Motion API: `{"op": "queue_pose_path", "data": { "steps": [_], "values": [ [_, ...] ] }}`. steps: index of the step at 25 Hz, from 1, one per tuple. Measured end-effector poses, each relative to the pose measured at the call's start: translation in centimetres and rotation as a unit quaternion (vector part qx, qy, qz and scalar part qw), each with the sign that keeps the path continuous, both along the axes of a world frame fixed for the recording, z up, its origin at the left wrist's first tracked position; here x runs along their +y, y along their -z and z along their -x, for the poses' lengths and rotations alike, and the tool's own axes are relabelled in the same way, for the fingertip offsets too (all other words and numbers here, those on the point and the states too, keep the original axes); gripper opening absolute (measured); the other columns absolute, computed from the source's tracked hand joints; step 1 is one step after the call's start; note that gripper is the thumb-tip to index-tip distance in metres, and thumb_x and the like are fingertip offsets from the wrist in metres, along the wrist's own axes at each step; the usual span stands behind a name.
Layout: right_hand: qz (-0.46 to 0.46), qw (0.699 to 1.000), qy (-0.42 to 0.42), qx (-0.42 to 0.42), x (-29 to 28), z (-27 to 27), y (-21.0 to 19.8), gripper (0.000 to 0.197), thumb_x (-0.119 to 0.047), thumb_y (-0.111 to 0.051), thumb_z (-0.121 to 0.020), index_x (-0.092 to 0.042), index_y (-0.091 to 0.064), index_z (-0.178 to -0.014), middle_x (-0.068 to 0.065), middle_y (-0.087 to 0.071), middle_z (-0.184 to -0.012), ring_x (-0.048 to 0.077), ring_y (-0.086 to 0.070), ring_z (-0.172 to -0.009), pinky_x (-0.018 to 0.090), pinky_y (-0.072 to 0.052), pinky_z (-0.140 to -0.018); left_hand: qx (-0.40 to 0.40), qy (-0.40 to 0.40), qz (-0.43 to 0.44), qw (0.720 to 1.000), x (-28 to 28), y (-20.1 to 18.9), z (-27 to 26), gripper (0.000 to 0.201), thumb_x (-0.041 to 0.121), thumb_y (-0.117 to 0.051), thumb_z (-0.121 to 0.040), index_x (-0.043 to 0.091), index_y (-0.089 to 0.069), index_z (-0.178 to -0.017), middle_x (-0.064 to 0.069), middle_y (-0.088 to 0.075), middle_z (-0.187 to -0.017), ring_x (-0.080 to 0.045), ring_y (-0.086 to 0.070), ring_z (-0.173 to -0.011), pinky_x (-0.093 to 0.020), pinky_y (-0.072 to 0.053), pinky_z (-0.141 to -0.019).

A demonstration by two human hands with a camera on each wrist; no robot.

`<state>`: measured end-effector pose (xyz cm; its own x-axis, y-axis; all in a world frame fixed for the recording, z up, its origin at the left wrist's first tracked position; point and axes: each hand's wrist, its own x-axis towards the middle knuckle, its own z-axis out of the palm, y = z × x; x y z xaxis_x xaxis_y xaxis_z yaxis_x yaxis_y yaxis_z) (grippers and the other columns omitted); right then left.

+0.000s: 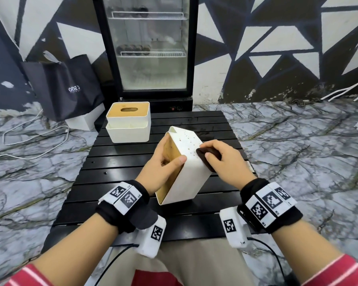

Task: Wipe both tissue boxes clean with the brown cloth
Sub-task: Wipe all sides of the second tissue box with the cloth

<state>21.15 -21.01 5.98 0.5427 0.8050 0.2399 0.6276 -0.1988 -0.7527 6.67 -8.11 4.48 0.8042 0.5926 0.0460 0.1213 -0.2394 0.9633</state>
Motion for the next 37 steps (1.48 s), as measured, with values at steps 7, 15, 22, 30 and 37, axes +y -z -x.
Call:
{"op": "queue_pose_path", "data": {
  "steps": [7, 15, 22, 30, 37],
  "values": [
    [-0.049, 0.998, 0.026, -0.005, 0.6, 0.3, -0.6, 0.024, -0.009, -0.051, -0.087, -0.019, -0.061, -0.106, -0.002, -0.061, -0.111, 0.018, -0.051, -0.106, 0.03, -0.039, -0.095, -0.068, -0.022, 0.012, 0.997, 0.4, -0.2, -0.2, 0.093, 0.018, -0.076, -0.072, 0.034, -0.022, -0.146, 0.009, -0.059, -0.115, 0.008, -0.061, -0.084, -0.01, -0.047, -0.079],
    [-0.099, 0.993, 0.057, -0.027, 1.8, 0.9, 1.5, 0.027, -0.012, -0.051, -0.089, -0.019, -0.063, -0.113, -0.005, -0.06, -0.119, 0.014, -0.048, -0.114, 0.022, -0.032, -0.099, -0.044, -0.004, -0.02, 0.999, 0.9, 0.3, -0.2, 0.092, 0.015, -0.074, -0.078, 0.039, -0.014, -0.144, 0.006, -0.057, -0.103, 0.015, -0.054, -0.073, -0.002, -0.039, -0.073],
    [-0.088, 0.992, 0.032, -0.083, 2.4, 2.9, 2.0, 0.029, -0.016, -0.05, -0.09, -0.019, -0.06, -0.118, -0.002, -0.059, -0.121, 0.017, -0.042, -0.116, 0.019, -0.025, -0.098, -0.034, 0.005, -0.012, 0.999, 1.2, 0.7, 0.0, 0.087, 0.01, -0.066, -0.084, 0.042, -0.012, -0.143, 0.008, -0.054, -0.123, 0.01, -0.056, -0.089, -0.004, -0.041, -0.079],
    [-0.084, 0.993, 0.046, -0.063, 2.8, 2.4, 1.7, 0.028, -0.014, -0.049, -0.091, -0.019, -0.061, -0.116, -0.004, -0.059, -0.121, 0.018, -0.043, -0.116, 0.014, -0.024, -0.094, -0.032, 0.027, -0.014, 0.999, 1.4, 0.5, -0.3, 0.087, 0.01, -0.066, -0.084, 0.035, -0.011, -0.147, 0.005, -0.046, -0.137, 0.011, -0.054, -0.096, -0.003, -0.041, -0.082],
    [-0.103, 0.992, 0.026, -0.062, 2.1, 2.3, 1.8, 0.029, -0.017, -0.05, -0.091, -0.021, -0.061, -0.116, -0.007, -0.058, -0.118, 0.016, -0.043, -0.116, 0.012, -0.025, -0.096, -0.036, 0.029, -0.015, 0.999, 1.5, 0.6, -0.1, 0.091, 0.031, -0.068, -0.069, 0.049, -0.012, -0.139, 0.002, -0.05, -0.136, -0.004, -0.056, -0.103, -0.014, -0.045, -0.092]
  ]
}}
